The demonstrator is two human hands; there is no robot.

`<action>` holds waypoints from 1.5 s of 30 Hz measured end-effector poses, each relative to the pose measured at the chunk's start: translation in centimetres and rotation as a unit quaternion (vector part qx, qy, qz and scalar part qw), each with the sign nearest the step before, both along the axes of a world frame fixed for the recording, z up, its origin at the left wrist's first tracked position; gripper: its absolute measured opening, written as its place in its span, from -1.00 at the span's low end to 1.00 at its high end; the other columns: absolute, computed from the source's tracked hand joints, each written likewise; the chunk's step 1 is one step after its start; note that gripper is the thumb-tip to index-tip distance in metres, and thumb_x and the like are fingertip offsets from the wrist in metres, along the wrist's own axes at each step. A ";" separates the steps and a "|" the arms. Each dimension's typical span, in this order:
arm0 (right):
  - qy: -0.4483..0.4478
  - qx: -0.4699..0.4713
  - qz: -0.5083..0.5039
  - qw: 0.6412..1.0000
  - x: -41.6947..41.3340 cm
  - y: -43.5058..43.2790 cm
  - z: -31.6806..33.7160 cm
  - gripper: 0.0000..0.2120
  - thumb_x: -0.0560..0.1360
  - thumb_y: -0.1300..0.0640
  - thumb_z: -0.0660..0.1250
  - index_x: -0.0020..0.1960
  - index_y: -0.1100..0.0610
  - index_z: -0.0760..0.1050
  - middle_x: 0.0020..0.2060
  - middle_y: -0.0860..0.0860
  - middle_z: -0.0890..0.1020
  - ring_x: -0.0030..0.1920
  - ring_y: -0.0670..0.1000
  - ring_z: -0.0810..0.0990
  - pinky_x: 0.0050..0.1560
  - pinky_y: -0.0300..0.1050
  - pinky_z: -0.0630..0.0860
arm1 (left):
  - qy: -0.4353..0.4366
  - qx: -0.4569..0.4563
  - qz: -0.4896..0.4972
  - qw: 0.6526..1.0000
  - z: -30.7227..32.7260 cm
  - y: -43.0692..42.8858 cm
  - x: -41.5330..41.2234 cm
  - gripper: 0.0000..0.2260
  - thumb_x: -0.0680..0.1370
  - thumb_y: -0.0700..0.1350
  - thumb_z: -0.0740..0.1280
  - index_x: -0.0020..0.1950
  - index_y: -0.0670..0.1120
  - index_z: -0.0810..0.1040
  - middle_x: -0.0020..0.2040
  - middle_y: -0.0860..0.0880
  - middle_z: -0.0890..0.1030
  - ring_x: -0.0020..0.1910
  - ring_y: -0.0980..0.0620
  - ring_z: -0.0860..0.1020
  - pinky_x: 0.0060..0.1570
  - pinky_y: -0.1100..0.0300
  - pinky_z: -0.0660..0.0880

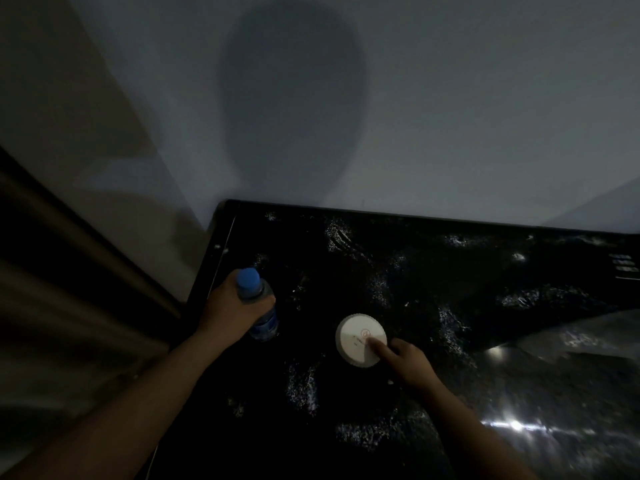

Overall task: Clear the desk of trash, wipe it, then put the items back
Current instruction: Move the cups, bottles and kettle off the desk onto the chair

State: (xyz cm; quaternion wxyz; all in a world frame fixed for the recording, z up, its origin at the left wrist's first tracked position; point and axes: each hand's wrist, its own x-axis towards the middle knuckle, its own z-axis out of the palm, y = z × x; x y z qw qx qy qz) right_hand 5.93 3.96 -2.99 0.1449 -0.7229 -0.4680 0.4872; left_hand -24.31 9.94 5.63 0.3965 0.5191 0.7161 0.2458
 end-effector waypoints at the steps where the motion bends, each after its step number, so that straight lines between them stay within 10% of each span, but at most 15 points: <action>1: 0.011 -0.004 -0.008 1.000 -0.1 0.0 -0.1 -0.55 0.47 -0.24 0.29 -0.18 0.18 0.53 -0.30 0.10 0.62 -0.29 0.08 0.62 -0.24 0.01 0.52 | 0.001 0.005 0.000 1.000 0.1 -0.1 0.1 -0.59 0.43 -0.11 0.50 0.23 -0.12 0.48 0.02 -0.06 0.55 -0.02 -0.06 0.53 0.02 0.13 0.44; 7: 0.044 0.008 -0.063 0.997 -0.8 -0.7 0.3 -0.57 0.49 -0.19 0.29 -0.26 0.18 0.45 -0.38 0.04 0.50 -0.39 -0.04 0.45 -0.37 -0.16 0.33 | -0.031 0.028 0.003 0.999 1.0 -1.3 0.6 -0.78 0.44 -0.33 0.43 -0.03 -0.15 0.45 -0.14 -0.09 0.49 -0.18 0.01 0.47 -0.18 0.28 0.42; 14: 0.065 0.076 -0.128 0.987 -2.0 -1.8 3.4 -0.56 0.49 -0.20 0.29 -0.30 0.16 0.39 -0.45 -0.01 0.43 -0.47 -0.09 0.36 -0.47 -0.23 0.25 | -0.055 0.005 -0.047 0.997 1.4 -3.0 -0.5 -0.69 0.43 -0.29 0.47 0.05 -0.03 0.47 -0.09 0.01 0.54 -0.11 0.07 0.52 0.10 0.03 0.47; 33: 0.007 0.120 -0.368 0.922 -8.6 -17.6 10.1 -0.36 0.39 -0.33 0.24 -0.20 0.29 0.60 -0.31 0.20 0.64 -0.44 -0.04 0.49 -0.34 -0.11 0.40 | -0.059 0.012 -0.305 0.950 5.3 -8.2 0.1 -0.65 0.35 -0.15 0.55 0.07 0.00 0.52 -0.04 0.01 0.59 -0.05 0.03 0.57 0.02 0.05 0.54; 45: -0.042 0.130 -0.543 0.829 -9.8 -34.1 10.1 -0.47 0.51 -0.22 0.23 -0.24 0.24 0.61 -0.47 -0.03 0.59 -0.48 -0.05 0.45 -0.40 -0.18 0.39 | -0.065 0.006 -0.516 0.854 6.4 -17.8 8.1 -0.71 0.33 -0.10 0.56 -0.06 0.08 0.53 -0.12 0.09 0.61 -0.16 0.19 0.58 -0.28 0.41 0.46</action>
